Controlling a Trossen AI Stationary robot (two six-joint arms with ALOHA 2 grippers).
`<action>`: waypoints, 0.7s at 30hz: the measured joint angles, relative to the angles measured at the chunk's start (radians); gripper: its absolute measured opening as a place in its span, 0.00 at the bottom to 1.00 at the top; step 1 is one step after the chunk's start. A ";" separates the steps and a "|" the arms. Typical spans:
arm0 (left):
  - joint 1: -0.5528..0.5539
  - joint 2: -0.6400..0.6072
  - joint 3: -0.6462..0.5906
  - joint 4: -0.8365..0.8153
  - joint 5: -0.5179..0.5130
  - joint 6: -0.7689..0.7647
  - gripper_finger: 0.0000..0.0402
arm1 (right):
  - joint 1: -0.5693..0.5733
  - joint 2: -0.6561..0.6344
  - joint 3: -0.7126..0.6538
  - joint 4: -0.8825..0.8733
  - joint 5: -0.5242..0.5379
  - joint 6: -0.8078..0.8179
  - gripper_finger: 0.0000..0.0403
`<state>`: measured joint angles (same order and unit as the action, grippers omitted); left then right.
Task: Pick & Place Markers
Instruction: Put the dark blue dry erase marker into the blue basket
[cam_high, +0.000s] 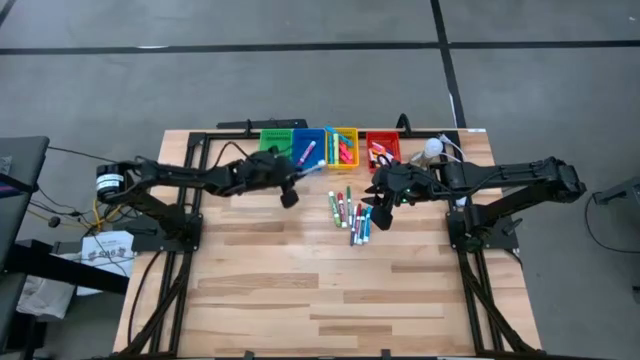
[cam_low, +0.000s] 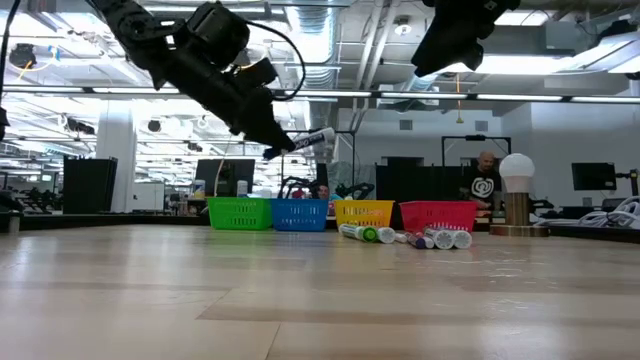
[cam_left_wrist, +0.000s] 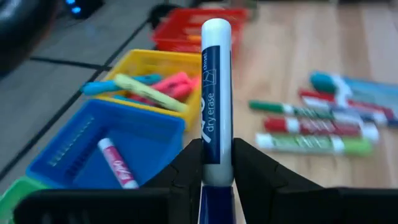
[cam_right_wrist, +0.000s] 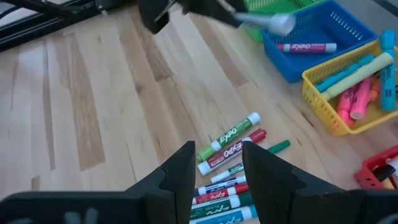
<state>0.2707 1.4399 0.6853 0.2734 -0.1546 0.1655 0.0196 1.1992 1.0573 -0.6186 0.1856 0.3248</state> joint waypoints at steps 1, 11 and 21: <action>0.015 0.000 0.000 0.011 -0.001 -0.031 0.19 | 0.000 0.000 0.000 0.000 0.000 0.000 0.30; 0.160 0.000 0.000 0.130 -0.002 -0.389 0.19 | 0.000 0.000 0.000 0.021 0.004 0.001 0.30; 0.220 0.015 0.002 0.208 -0.021 -0.555 0.19 | 0.000 0.000 0.000 0.033 0.033 0.009 0.30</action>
<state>0.4904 1.4552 0.6869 0.4812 -0.1758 -0.3895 0.0196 1.1992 1.0573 -0.5860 0.2184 0.3336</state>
